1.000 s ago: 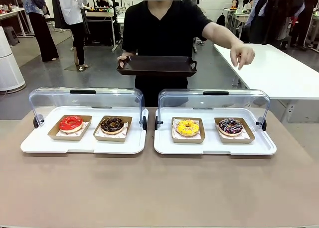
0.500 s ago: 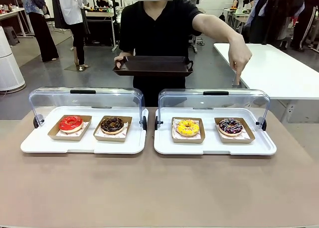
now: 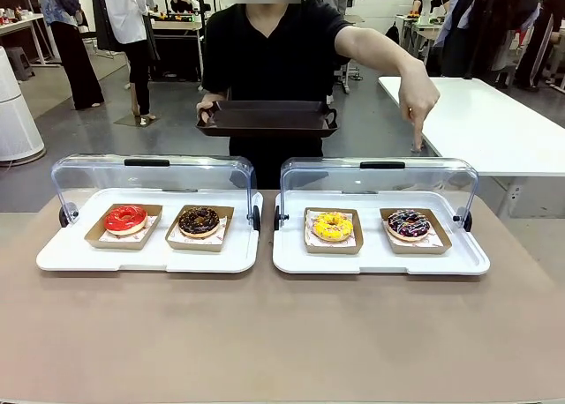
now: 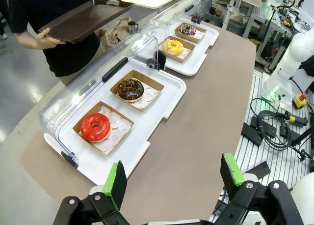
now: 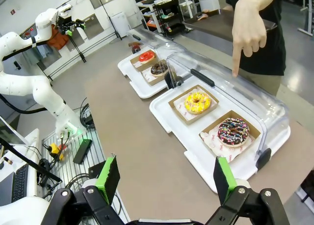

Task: Provide the desired donut to the person.
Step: Pick up and lift the Paper togo box containing the Donut pointed at by the person.

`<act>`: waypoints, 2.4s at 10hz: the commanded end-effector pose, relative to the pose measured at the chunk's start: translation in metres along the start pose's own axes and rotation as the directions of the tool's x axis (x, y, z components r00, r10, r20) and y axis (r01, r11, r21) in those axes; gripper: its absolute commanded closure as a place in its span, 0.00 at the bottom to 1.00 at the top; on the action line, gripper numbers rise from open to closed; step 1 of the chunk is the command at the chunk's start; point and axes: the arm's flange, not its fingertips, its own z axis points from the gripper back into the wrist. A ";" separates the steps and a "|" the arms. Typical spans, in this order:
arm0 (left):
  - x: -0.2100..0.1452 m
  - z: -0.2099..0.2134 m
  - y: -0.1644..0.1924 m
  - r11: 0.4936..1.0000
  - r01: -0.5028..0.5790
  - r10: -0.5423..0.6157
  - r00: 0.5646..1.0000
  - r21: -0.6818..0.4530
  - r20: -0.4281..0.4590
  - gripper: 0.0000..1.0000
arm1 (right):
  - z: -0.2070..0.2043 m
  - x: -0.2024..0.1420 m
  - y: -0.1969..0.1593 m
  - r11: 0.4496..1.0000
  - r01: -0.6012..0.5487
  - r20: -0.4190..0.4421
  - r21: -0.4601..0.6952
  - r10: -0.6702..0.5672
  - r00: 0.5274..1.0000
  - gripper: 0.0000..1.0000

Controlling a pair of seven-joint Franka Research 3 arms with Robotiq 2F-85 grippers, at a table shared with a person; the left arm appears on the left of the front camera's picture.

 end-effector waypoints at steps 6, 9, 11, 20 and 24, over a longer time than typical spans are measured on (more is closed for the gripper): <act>0.000 0.003 0.000 1.000 0.015 -0.015 1.000 -0.008 0.004 0.00 | 0.002 0.001 0.000 1.000 -0.006 0.007 0.008 0.006 1.000 0.00; 0.000 0.003 0.000 1.000 0.015 -0.015 1.000 -0.008 0.004 0.00 | 0.002 0.001 0.000 1.000 -0.006 0.007 0.008 0.006 1.000 0.00; 0.000 0.003 0.000 1.000 0.015 -0.015 1.000 -0.008 0.004 0.00 | 0.000 0.000 0.000 1.000 0.000 0.000 0.000 0.000 1.000 0.00; 0.000 0.003 0.000 1.000 0.015 -0.015 1.000 -0.008 0.004 0.00 | -0.245 0.049 0.033 0.837 -0.511 -0.755 0.194 0.461 0.467 0.00; 0.000 0.003 0.000 1.000 0.015 -0.015 1.000 -0.008 0.004 0.00 | -0.282 0.028 0.029 0.843 -0.484 -0.764 0.233 0.467 0.445 0.00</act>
